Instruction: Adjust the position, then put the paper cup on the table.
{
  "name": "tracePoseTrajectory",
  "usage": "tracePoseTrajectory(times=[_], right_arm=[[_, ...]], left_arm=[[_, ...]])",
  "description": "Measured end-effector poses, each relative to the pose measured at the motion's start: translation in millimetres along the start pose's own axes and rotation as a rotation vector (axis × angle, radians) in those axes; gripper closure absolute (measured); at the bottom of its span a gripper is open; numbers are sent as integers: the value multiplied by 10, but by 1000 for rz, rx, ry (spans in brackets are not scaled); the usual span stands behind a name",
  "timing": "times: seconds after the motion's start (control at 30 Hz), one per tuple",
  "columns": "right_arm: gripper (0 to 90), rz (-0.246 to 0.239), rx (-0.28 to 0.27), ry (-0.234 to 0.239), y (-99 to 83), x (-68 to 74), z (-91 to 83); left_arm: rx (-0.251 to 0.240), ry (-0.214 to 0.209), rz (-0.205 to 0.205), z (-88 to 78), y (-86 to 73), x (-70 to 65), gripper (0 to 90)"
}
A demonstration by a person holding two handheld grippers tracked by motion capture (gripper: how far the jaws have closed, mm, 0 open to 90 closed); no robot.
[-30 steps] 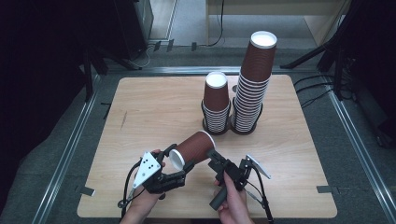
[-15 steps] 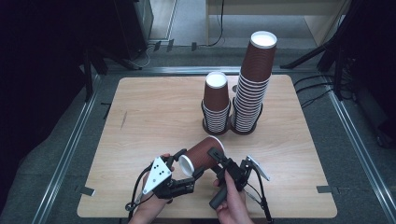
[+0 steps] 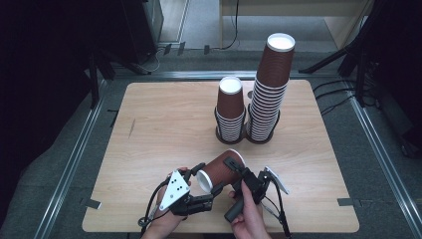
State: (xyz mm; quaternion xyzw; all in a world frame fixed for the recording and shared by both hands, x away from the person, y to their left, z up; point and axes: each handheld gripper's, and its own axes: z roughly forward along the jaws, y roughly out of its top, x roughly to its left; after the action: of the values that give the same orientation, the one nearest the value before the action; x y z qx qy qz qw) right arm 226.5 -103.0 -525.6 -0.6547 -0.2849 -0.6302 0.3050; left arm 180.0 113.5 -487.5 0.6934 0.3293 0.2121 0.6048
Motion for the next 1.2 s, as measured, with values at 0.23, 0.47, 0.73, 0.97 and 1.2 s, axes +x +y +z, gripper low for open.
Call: tracePoseTrajectory(times=[0.23,0.47,0.73,0.97,1.2], right_arm=[[105,-2,-4,8,-6,14,-11],[115,-40,-17,21,-17,31,-28],[116,-155,-119,11,73,46,-99],[115,-365,-267,-47,247,131,-216],[114,-658,-397,-104,391,265,-349]], left_arm=[[12,-1,-3,15,-15,-1,227],[-3,-21,-9,-3,-23,23,225],[1,-50,-31,-20,-7,40,96],[15,-29,-53,-48,0,133,21],[5,19,-80,-121,15,286,21]])
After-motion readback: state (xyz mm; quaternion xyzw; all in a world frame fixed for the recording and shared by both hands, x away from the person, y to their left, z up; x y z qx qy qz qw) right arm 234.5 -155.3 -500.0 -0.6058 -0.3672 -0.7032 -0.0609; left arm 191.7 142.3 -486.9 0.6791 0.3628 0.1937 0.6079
